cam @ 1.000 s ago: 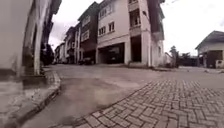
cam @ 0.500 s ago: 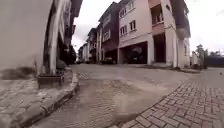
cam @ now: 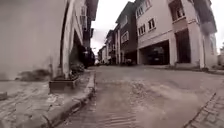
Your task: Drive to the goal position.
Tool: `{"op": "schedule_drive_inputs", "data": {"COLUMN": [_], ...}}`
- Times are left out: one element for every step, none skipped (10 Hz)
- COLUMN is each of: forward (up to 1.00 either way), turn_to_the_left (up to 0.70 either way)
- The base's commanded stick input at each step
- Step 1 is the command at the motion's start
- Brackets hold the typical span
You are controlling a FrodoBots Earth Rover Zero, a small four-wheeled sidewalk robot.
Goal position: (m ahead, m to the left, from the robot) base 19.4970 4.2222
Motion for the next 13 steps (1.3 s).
{"op": "schedule_drive_inputs", "data": {"forward": [0.7,0.7,0.7,0.7,0.7,0.7,0.7,-0.11,-0.33,-0.65,-0.7,-0.7,-0.7], "turn_to_the_left": [0.0,0.0,0.0,0.0,-0.2,-0.35,-0.35,-0.49,-0.26,-0.03,0.0,0.0,0.0]}}
